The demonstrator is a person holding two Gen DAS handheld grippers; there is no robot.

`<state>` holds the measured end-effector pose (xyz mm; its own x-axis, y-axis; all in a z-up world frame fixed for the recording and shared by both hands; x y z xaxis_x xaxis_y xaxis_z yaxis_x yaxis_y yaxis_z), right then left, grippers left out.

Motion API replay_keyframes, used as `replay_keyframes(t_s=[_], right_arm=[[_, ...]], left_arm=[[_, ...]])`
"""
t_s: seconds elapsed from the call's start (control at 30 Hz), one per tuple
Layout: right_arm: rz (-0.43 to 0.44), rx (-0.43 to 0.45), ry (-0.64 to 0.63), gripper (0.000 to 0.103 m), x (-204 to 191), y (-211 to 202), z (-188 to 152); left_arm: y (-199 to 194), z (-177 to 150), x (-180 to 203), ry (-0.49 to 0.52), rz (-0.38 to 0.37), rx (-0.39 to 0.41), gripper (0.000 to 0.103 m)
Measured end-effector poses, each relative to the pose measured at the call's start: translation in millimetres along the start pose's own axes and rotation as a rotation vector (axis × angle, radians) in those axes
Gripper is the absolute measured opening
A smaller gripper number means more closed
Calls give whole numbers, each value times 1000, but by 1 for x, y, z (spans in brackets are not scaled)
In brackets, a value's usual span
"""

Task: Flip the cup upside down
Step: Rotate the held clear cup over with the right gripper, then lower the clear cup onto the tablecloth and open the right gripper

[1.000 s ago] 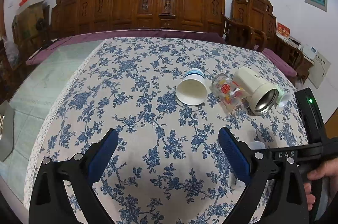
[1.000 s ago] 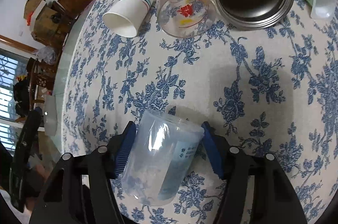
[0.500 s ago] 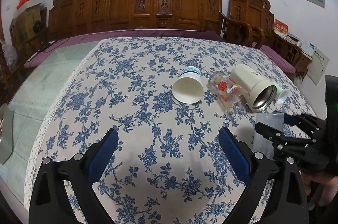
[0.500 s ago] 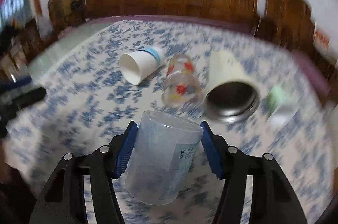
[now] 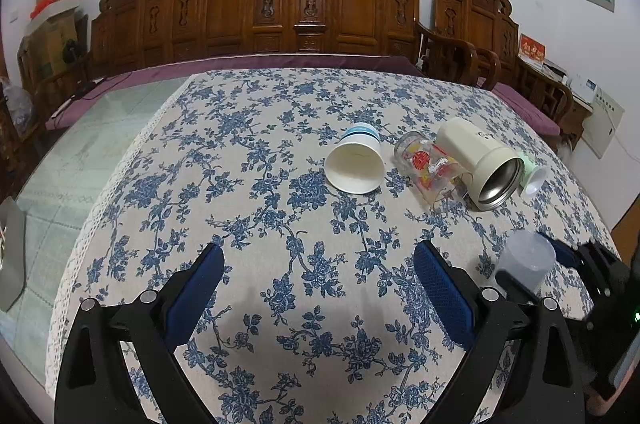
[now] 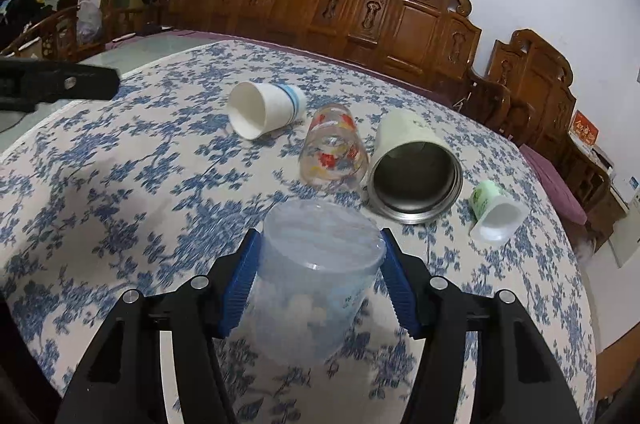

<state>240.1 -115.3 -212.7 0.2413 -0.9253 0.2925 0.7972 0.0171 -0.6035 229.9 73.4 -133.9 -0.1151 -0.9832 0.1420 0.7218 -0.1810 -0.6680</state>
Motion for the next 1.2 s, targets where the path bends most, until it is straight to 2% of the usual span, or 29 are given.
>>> replay_keyframes(t_s=[0.47,0.53,0.6,0.87,1.03,1.13,1.2], right_arm=[[124,-87,131,61,14,-9,-13],[133,-88,147,61,18,-11,-14],[145,-83,169,66,22,-17,-15],[185,-54,236,68,41,-43,-22],[182,-33,291,76,59,-67,-28],[171,-27,321,83,68,-81,-33],[157,-27,334,92,72,-90,-36]], left_arm=[[0,-3,11,32,-3,5,92],[-1,-4,13,40,-1,6,92],[-2,-5,16,46,2,7,92],[-16,-18,35,88,26,12,92],[-36,-29,50,98,34,13,92],[-53,-35,61,104,37,17,92],[-62,-39,69,112,40,21,92]])
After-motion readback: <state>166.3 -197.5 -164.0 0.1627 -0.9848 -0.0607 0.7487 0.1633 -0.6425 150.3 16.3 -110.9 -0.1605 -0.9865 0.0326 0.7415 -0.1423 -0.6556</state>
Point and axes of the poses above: each gripper's, at about its wrist camera, not at the fingertips, and y roughly the way its jaws point, x to its right, z to its top, the point moved 2 cm from there along y, roughly the way its jaws point, and after that the axes turned 8 degrees about -z, right-handed, at the moved point
